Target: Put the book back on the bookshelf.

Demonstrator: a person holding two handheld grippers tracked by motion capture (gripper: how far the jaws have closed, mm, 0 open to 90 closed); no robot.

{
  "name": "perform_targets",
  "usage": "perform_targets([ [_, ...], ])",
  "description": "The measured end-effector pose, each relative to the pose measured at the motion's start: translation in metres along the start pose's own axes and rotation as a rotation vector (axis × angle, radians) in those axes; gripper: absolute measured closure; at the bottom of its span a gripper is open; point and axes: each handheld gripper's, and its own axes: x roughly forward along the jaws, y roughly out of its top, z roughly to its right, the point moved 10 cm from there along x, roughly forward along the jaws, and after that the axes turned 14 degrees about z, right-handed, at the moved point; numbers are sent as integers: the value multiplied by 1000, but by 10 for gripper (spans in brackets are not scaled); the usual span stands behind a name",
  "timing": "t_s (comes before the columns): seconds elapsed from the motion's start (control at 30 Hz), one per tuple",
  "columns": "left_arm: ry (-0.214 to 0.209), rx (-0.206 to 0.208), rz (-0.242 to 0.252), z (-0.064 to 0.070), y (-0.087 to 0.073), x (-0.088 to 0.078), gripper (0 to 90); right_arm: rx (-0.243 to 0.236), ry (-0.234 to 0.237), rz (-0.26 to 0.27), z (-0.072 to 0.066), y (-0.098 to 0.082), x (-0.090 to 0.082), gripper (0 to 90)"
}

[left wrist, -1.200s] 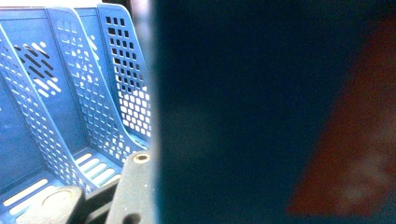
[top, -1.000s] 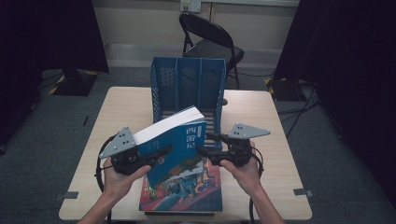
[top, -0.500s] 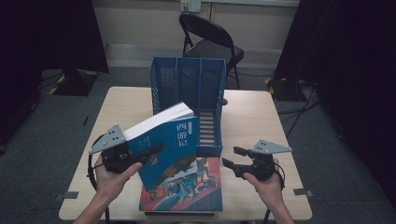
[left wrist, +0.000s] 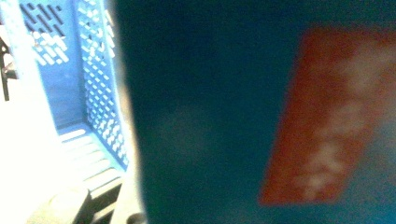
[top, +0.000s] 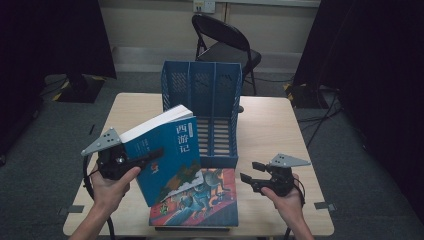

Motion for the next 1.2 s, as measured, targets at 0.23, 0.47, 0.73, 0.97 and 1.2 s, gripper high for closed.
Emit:
perform_targets([
  [0.23, 40, 7, 20, -9, 3, -4, 618, 11, -9, -21, 5, -7, 3, 340],
  [0.47, 59, -55, 32, -20, 6, -10, 617, 13, -6, -29, 5, -11, 4, 342],
  [0.73, 90, -50, 32, -35, 26, -15, 618, 18, -4, -31, 7, -14, 4, 358],
  [0.97, 128, -54, 74, -48, 49, -14, 619, 32, -7, -40, 9, -17, 6, 357],
  [1.2, 198, -41, 76, -60, 63, 3, 619, 38, -8, -43, 10, -19, 7, 354],
])
